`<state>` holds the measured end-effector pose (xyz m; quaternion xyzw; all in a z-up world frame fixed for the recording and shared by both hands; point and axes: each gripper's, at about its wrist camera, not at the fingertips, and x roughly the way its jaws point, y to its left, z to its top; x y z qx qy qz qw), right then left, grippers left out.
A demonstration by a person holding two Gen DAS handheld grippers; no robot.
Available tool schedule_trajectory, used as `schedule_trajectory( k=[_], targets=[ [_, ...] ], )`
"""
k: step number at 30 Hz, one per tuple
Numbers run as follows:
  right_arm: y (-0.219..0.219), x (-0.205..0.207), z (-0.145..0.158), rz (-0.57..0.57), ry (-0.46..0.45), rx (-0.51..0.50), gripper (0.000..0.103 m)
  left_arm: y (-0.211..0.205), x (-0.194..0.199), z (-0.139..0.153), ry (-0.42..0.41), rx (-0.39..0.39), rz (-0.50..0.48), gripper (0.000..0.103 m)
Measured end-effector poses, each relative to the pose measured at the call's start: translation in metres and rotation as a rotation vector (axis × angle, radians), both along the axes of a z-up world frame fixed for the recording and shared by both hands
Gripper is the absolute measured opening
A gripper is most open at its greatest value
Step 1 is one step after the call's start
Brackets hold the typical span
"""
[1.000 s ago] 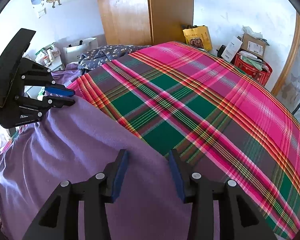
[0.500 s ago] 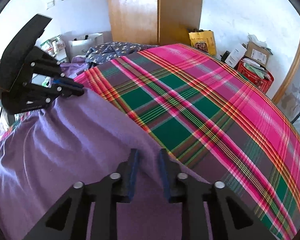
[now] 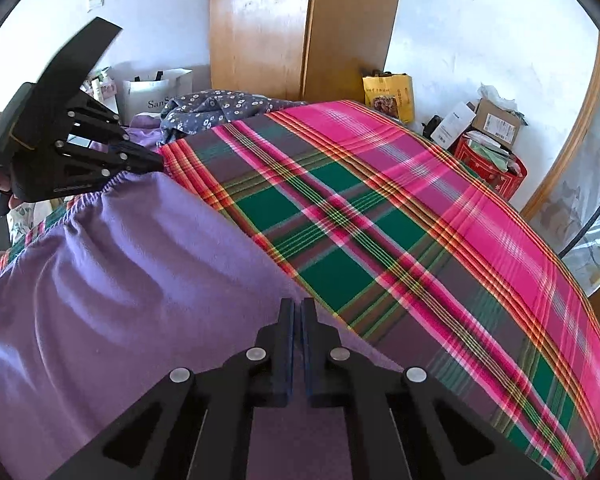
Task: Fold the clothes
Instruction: 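Pull the grasped fleece edge across the bedspread with both grippers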
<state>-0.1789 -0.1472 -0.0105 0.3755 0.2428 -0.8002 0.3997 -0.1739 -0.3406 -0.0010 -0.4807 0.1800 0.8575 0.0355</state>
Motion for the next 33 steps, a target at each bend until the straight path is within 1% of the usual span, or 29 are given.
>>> schedule_trajectory(
  k=[3,5,9,11,12,14,17,18,22,26,31,33],
  targets=[
    [0.001,-0.001,-0.002,-0.007,-0.013,-0.004,0.004,-0.001,0.002,0.004,-0.023,0.029,-0.032,0.004],
    [0.003,-0.001,-0.003,-0.009,-0.020,-0.010,0.004,-0.002,0.002,0.005,-0.037,0.065,-0.045,0.007],
    [0.004,-0.003,-0.002,-0.008,-0.033,-0.019,0.005,0.006,0.000,0.004,-0.046,0.061,-0.053,0.014],
    [0.005,-0.003,-0.003,-0.007,-0.035,-0.021,0.005,0.011,0.001,0.006,-0.057,0.077,-0.082,0.014],
    [0.005,-0.003,-0.003,-0.007,-0.037,-0.023,0.005,0.013,0.001,0.007,-0.063,0.085,-0.097,0.018],
    [0.005,-0.003,-0.003,-0.008,-0.040,-0.026,0.005,0.014,0.003,0.012,-0.058,0.126,-0.112,0.025],
    [0.005,-0.003,-0.004,-0.009,-0.039,-0.026,0.005,0.008,0.004,0.021,-0.037,0.182,-0.100,0.027],
    [0.005,-0.003,-0.004,-0.010,-0.039,-0.025,0.005,0.007,0.003,0.021,-0.035,0.190,-0.103,0.031],
    [0.005,-0.003,-0.004,-0.010,-0.038,-0.025,0.005,0.014,-0.003,0.006,-0.079,0.106,-0.128,0.032],
    [0.005,-0.004,-0.004,-0.010,-0.038,-0.026,0.005,0.015,-0.004,0.003,-0.087,0.123,-0.145,0.032],
    [0.005,-0.002,-0.004,-0.007,-0.033,-0.024,0.005,0.016,-0.005,0.002,-0.078,0.096,-0.172,0.032],
    [0.005,-0.001,-0.004,-0.008,-0.032,-0.026,0.005,0.016,-0.005,0.002,-0.078,0.098,-0.169,0.031]
  ],
)
